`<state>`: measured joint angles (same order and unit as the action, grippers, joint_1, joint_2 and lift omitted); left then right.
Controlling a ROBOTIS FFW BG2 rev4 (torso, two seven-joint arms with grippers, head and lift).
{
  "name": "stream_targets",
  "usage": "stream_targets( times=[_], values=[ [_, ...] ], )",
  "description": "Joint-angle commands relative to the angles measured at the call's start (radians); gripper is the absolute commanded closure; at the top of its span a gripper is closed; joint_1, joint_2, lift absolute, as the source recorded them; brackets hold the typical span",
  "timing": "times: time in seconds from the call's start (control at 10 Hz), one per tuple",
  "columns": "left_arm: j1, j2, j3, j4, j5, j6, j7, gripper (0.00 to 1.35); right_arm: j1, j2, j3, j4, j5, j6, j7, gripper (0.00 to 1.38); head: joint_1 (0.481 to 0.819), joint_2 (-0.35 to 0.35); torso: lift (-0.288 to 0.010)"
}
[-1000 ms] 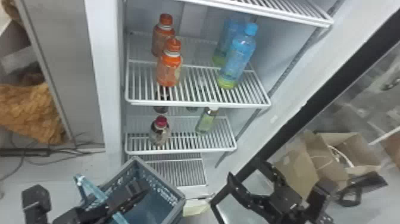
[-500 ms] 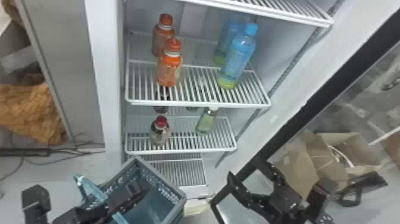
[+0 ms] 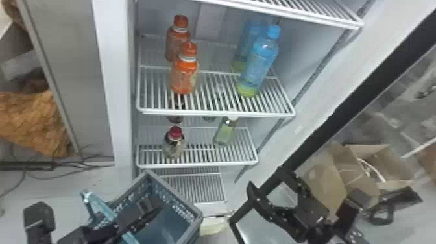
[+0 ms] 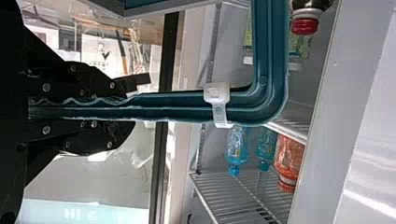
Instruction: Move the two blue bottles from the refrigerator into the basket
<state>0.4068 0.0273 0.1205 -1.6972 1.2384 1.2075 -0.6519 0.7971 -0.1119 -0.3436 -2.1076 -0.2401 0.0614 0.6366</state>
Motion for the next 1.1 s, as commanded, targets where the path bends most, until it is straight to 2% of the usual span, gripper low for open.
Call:
stream_targets(
  times=[0.0, 1.0],
  values=[
    [0.001, 0.000, 0.001, 0.000, 0.000, 0.000, 0.000, 1.20, -0.009, 0.000, 0.001, -0.019, -0.017, 0.010, -0.002, 0.16, 0.695, -0.350, 0.000],
    [0.020, 0.003, 0.013, 0.000, 0.010, -0.002, -0.002, 1.20, -0.223, -0.006, 0.024, 0.015, -0.039, 0.020, -0.052, 0.16, 0.695, -0.350, 0.000]
  ],
)
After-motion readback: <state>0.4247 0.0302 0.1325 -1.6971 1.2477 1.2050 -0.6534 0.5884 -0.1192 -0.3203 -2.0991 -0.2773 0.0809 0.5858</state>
